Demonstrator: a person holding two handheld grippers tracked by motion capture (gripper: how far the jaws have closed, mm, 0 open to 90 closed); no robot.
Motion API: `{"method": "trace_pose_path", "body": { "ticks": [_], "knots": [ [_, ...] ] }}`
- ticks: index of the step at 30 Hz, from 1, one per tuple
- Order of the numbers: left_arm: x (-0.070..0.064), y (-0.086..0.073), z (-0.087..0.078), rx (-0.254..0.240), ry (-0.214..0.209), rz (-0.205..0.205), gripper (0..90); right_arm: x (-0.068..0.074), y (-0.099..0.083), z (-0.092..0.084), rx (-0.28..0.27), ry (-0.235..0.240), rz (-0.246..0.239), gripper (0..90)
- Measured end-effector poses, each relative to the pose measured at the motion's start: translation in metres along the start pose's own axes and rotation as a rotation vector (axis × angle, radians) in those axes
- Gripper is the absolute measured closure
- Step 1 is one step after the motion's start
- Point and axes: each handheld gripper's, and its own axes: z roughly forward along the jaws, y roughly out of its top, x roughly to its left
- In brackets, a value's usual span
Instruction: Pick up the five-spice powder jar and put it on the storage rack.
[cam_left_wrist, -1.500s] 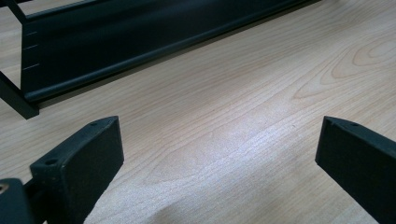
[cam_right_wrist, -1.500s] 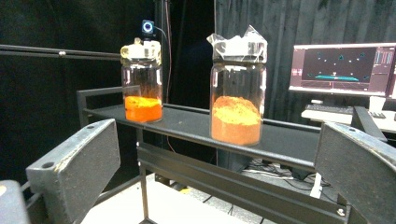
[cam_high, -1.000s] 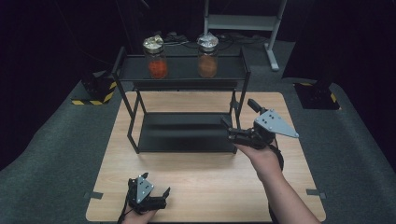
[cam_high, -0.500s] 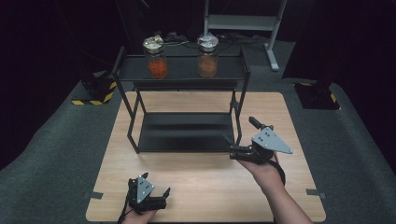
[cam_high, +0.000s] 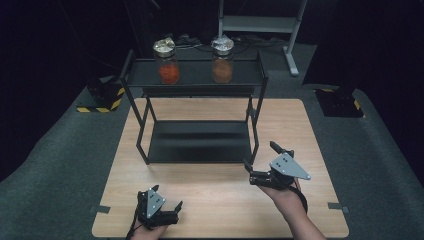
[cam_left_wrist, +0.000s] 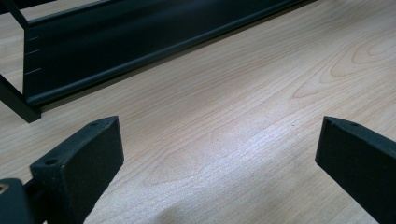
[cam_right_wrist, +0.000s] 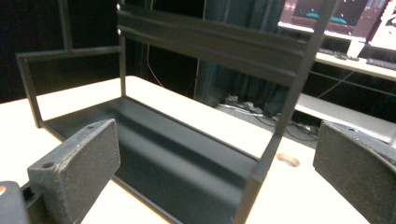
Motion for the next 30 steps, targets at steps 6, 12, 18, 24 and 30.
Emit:
{"method": "trace_pose_path", "body": {
  "ticks": [6,12,18,24,30],
  "knots": [
    [0.0,0.0,0.0,0.0,0.0,-0.001,1.2,-0.002,-0.022,-0.006,0.06,-0.016,-0.003,0.0],
    [-0.001,0.0,0.0,0.001,0.002,0.006,1.2,-0.003,-0.045,-0.013,0.137,-0.033,0.002,0.0],
    [-0.001,0.0,0.0,0.002,0.003,0.005,1.2,-0.004,-0.063,-0.019,0.194,-0.046,0.01,0.0],
    [-0.003,0.001,0.0,0.005,0.013,0.009,1.3,-0.006,-0.073,-0.023,0.23,-0.056,0.02,0.0],
    [-0.005,0.001,0.001,0.008,0.018,0.017,1.2,-0.006,-0.077,-0.024,0.277,-0.063,-0.008,0.0]
  ]
}}
